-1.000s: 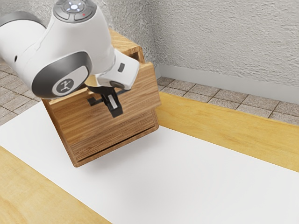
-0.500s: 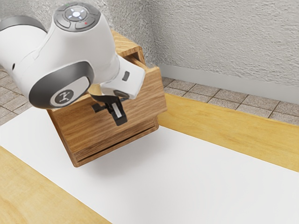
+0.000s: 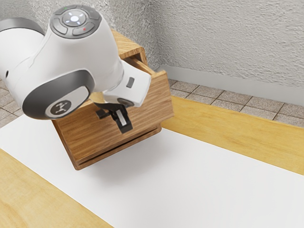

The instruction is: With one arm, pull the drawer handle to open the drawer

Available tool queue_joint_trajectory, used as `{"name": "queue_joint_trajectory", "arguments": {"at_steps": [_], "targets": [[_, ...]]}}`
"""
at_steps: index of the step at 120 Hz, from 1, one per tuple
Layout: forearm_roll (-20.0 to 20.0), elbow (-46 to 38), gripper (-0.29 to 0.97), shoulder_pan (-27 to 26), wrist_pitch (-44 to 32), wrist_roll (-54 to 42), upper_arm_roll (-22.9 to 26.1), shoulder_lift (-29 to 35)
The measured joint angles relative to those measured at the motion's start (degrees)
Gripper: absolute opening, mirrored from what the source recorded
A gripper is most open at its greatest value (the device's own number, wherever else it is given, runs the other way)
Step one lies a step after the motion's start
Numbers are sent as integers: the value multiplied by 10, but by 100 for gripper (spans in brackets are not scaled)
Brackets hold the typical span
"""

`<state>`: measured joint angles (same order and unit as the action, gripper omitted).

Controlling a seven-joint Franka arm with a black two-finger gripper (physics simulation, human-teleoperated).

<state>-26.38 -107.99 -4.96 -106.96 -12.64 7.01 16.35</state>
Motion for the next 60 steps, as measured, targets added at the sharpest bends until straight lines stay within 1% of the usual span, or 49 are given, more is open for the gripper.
{"name": "queue_joint_trajectory", "arguments": {"at_steps": [34,43,54,60], "targets": [[1,-25,38,-1,0,13,11,28],[1,-28,38,0,-1,16,16,31],[2,-30,41,0,-1,20,19,32],[2,-30,41,0,-1,22,21,32]]}}
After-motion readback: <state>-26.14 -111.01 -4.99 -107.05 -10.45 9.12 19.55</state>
